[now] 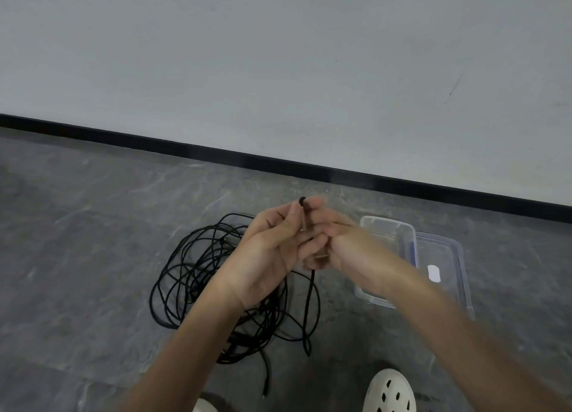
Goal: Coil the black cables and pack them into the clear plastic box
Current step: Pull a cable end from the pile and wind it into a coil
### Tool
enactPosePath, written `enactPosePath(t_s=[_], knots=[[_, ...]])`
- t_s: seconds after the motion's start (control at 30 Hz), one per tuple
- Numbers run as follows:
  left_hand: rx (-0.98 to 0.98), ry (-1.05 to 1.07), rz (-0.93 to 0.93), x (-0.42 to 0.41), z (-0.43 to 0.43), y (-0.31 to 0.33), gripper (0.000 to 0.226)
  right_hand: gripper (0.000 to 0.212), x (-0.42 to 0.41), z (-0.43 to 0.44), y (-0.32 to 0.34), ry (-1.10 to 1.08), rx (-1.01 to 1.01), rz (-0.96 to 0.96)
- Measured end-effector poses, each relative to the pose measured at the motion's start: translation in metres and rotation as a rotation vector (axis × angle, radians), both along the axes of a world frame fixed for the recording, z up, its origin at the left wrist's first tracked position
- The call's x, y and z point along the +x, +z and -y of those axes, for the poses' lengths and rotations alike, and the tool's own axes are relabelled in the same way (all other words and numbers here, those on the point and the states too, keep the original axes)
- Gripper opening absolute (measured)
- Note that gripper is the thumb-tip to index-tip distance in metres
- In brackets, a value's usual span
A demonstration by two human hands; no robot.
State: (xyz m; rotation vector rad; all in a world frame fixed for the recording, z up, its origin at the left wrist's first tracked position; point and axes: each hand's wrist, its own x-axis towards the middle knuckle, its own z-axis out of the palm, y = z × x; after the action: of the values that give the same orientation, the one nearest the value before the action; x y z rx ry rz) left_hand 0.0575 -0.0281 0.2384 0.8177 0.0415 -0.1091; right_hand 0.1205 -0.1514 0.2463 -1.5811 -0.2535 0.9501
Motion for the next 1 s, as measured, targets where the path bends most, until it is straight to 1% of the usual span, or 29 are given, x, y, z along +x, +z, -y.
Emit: enactPosePath(t_s=[0.1,0.2,0.27,0.37,0.47,0.57,0.63,0.73,0.87,0.93,1.0], knots=[[0.000,0.115,-0.009,0.001,-0.002,0.002,0.026,0.034,-0.007,-0.003,0.000,0.083,-0.059,-0.004],[0.070,0.246,0.030,0.004,-0.008,0.001,0.025,0.030,-0.016,-0.004,0.002,0.266,-0.140,0.001],[0.206,0.331,0.050,0.005,-0.015,-0.002,0.025,0.032,-0.020,-0.004,0.001,0.391,-0.166,0.040],[0.417,0.419,0.062,0.006,-0.025,-0.007,0.022,0.032,-0.018,0.000,0.002,0.455,-0.178,0.101],[0.500,0.429,0.060,0.005,-0.029,-0.011,0.021,0.025,-0.010,0.009,0.008,0.509,-0.137,0.182],[0.632,0.400,0.070,0.005,-0.028,-0.015,0.022,0.017,-0.003,0.019,0.016,0.575,-0.014,0.206],[0.711,0.325,0.084,0.004,-0.028,-0.015,0.022,0.019,0.000,0.024,0.019,0.553,0.058,0.205],[0.802,0.168,0.083,0.003,-0.023,-0.014,0.023,0.028,0.004,0.027,0.019,0.430,0.148,0.205],[0.882,0.041,0.083,0.003,-0.018,-0.014,0.024,0.031,0.012,0.030,0.015,0.279,0.136,0.284],[0.874,0.000,0.083,0.002,-0.014,-0.013,0.026,0.027,0.014,0.031,0.017,0.224,0.108,0.372],[0.777,-0.072,0.075,0.001,-0.010,-0.013,0.030,0.019,0.015,0.031,0.018,0.153,0.115,0.464]])
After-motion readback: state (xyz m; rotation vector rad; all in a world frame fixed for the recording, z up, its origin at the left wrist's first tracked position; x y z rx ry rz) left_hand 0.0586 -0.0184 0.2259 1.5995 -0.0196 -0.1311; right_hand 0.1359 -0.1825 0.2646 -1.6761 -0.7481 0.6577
